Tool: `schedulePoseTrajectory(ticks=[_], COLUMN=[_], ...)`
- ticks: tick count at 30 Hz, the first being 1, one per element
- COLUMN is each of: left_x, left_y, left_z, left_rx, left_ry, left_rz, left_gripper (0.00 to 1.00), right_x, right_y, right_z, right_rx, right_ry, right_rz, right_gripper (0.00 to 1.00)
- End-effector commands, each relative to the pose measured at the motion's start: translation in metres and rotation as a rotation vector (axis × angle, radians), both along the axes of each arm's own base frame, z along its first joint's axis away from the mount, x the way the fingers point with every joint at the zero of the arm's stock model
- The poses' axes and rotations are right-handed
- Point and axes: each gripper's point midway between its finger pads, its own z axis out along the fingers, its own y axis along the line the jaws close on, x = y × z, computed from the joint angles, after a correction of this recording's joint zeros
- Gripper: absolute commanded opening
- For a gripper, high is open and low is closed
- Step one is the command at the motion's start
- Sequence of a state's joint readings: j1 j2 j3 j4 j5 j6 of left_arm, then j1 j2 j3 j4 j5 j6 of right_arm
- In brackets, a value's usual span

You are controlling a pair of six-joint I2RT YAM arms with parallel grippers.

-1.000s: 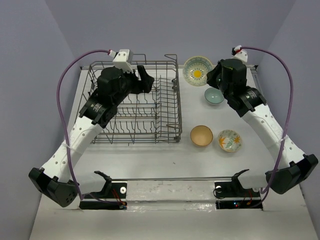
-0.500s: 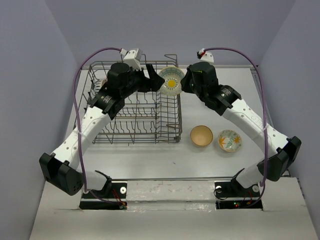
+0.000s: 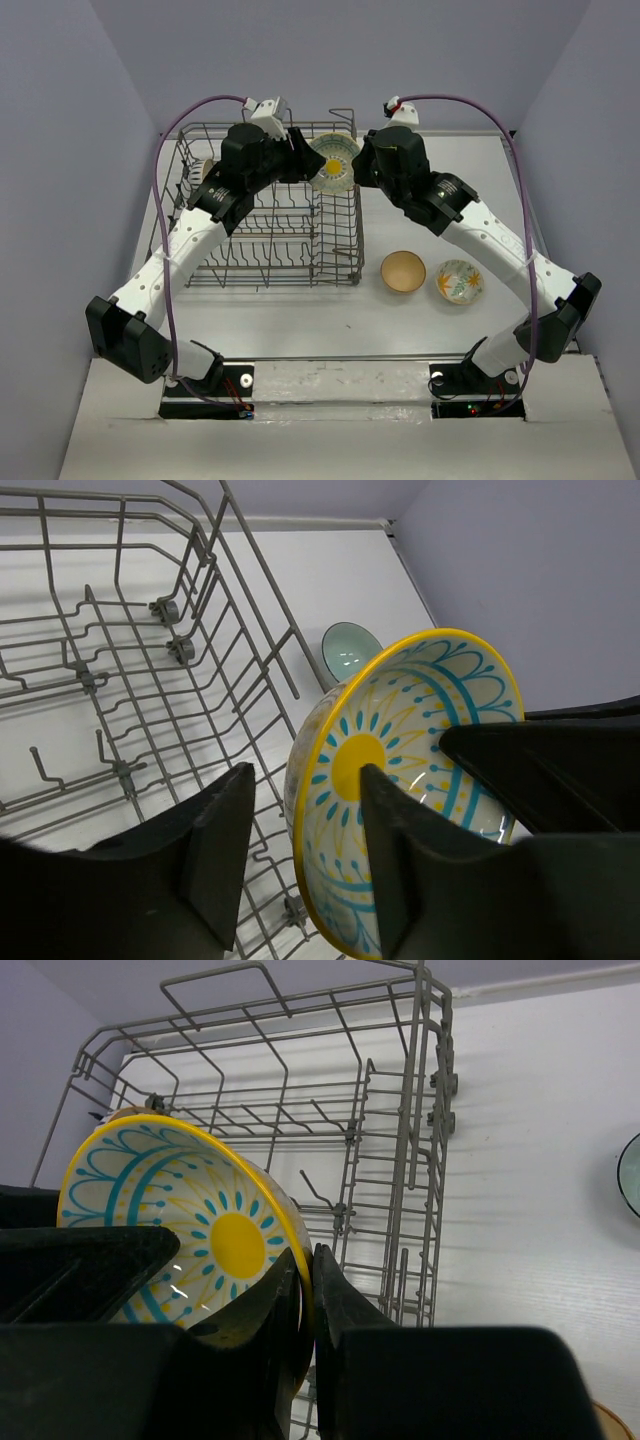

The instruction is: Load the bowls into the dish rack

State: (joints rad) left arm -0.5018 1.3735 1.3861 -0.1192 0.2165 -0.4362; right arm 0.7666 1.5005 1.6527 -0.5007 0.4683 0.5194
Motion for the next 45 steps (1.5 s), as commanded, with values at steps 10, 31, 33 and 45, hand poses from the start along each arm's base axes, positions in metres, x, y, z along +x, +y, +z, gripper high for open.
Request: schedulePoseTrajectory(ticks=[10, 31, 33, 45], left_x=[0.005, 0.034, 0.044, 0.096], left_y=[0.0, 0.085, 0.119, 0.277], left_z=[0.011, 0.073, 0.075, 0.063], left_rx=[-0.018, 0.144, 0.194, 0.696], left_ry=[-0.033, -0.178, -0.186, -0.124], left_rz=[0.005, 0.407, 0.532, 1.093], left_gripper=[0.0, 0.0, 0.0, 0.0], right_x=[0.007, -0.002, -0.008, -0.021], right_y=[0.006, -0.026, -0.042, -0.067], right_z=[0.039, 0.051, 0.051, 0.001], right_rx=[0.065, -0.021, -0.035, -0.118], right_ry=[-0.112, -0.135, -0.138, -0.061], right_rz=[-0.018, -0.11, -0.149, -0.21], right_gripper=[0.01, 0.65, 0.65, 0.66])
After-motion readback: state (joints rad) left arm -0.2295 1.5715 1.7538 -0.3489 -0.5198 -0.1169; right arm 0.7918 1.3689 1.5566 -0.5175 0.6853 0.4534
